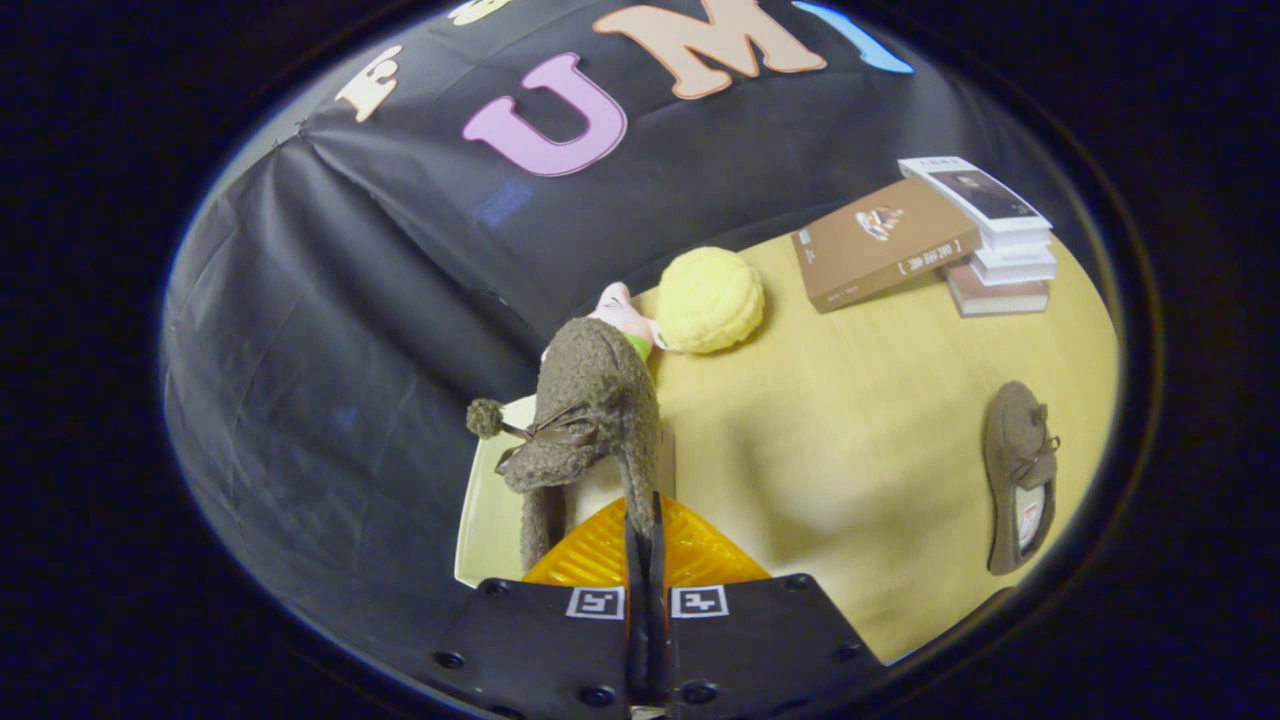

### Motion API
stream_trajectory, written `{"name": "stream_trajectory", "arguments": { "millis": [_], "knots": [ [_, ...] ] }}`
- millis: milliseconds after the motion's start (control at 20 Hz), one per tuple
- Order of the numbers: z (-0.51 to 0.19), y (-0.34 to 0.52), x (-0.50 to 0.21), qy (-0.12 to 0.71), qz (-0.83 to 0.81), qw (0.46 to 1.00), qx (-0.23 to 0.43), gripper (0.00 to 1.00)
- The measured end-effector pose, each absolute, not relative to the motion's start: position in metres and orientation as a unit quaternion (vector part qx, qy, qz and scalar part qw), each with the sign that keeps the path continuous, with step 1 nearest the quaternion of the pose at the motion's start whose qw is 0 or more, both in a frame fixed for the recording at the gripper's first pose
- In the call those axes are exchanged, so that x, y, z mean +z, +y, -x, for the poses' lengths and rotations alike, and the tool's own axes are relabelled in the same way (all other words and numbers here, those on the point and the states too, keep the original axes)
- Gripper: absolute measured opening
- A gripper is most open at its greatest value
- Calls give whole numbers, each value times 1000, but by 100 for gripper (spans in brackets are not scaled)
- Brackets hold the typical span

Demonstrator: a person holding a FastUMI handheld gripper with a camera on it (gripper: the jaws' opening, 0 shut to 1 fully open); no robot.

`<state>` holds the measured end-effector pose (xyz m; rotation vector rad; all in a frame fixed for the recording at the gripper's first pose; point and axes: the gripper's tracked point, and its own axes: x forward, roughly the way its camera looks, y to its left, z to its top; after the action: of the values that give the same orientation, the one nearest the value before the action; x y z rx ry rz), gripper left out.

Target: Open the storage box then place both shoes into the box .Put the left shoe in first, then the right shoe, with the right side of both shoes facing outward in a uniform manner.

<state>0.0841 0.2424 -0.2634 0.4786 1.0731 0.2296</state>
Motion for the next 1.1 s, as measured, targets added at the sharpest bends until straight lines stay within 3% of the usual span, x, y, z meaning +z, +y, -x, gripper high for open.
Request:
{"name": "stream_trajectory", "arguments": {
  "millis": [300, 1100],
  "knots": [
    [-87, 314, -257, 510, -247, 815, 121, 3],
    [-55, 408, -344, 577, -204, 786, 86, 3]
  ]
}}
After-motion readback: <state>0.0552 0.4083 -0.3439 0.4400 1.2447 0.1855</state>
